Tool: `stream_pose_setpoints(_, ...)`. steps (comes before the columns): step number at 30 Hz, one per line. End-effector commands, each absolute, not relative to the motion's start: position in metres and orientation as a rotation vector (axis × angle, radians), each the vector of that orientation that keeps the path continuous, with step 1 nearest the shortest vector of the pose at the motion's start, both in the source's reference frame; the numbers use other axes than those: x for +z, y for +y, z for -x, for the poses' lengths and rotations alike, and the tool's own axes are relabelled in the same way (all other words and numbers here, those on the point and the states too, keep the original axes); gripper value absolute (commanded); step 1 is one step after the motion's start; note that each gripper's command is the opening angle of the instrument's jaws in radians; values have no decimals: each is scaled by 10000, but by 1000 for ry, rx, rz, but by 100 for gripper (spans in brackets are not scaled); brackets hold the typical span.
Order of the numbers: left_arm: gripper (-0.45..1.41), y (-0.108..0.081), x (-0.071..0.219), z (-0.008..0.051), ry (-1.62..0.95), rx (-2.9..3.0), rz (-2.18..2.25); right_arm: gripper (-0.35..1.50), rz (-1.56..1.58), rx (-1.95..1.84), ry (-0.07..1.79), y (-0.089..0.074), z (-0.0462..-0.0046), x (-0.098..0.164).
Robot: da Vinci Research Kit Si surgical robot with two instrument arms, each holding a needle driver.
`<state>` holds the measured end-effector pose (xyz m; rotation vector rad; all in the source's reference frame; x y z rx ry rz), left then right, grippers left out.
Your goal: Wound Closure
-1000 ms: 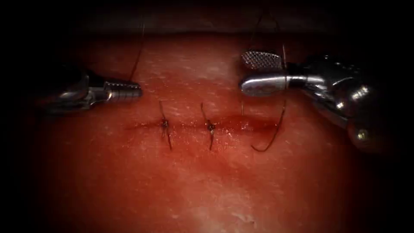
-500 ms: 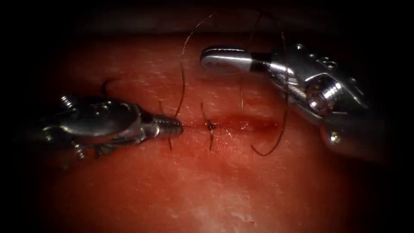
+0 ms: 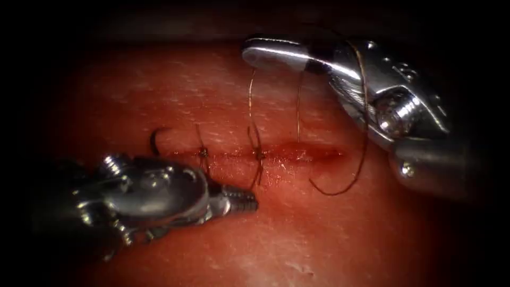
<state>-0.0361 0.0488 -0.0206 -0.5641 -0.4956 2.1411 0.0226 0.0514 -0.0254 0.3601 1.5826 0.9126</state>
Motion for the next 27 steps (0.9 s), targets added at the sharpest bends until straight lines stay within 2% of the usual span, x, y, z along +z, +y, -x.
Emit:
stream_pose_setpoints(1,-35,484,-203,371,-500,2152,564,-35,-326,925,1601,520,-234,-248)
stream_pose_setpoints(5,-35,470,-214,384,-529,2175,566,-33,-288,944,1568,521,-237,-245)
stream_pose_setpoints(6,-35,466,-221,388,-540,2193,564,31,-241,951,1510,520,-239,-243)
stream_pose_setpoints(9,-35,466,-235,391,-555,2216,579,98,-195,974,1443,518,-240,-239)
stream_pose_setpoints(10,-35,470,-245,389,-566,2224,586,110,-174,984,1404,517,-239,-236)
stream_pose_setpoints(12,-35,477,-260,385,-562,2249,601,115,-160,988,1357,515,-238,-234)
stream_pose_setpoints(19,-35,506,-310,363,-473,2437,642,115,-229,897,1228,495,-240,-217)
stream_pose_setpoints(27,-35,562,-346,346,-372,2538,659,111,-354,758,1176,462,-253,-202)
